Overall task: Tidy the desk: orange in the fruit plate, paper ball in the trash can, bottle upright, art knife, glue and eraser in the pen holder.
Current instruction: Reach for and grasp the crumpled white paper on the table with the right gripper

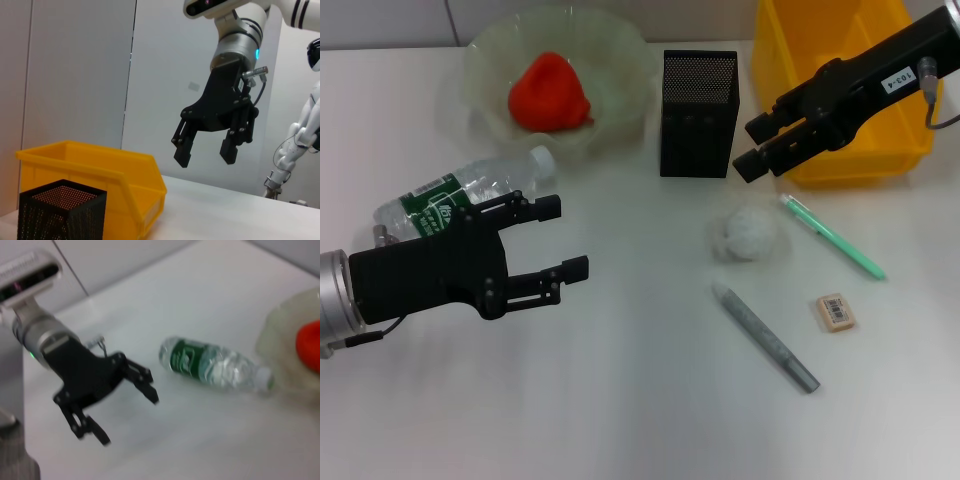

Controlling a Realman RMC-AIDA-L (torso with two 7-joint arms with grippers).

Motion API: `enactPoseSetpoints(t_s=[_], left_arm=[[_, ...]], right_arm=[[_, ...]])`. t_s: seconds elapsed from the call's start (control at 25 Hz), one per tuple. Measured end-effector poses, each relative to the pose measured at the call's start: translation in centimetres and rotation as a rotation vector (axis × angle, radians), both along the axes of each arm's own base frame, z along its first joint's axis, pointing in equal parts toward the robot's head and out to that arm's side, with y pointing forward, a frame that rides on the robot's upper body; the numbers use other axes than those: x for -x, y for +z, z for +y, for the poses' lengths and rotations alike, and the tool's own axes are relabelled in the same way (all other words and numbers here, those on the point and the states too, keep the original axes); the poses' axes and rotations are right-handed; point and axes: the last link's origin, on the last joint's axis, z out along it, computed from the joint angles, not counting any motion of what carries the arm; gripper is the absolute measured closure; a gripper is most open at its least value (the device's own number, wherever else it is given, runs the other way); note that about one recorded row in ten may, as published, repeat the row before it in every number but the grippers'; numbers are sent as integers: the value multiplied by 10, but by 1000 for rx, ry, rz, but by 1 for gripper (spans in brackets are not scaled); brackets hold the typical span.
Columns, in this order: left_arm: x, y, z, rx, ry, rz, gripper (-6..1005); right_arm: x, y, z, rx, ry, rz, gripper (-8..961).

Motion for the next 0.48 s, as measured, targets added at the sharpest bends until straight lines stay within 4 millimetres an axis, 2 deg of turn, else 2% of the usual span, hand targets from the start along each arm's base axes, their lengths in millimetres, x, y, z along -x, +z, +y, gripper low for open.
enactPoseSetpoints(t_s=[0.48], left_arm=[[-2,-1,3,-1,-8,7,207]], right_arm=[[18,-8,12,23,76,-297,368]])
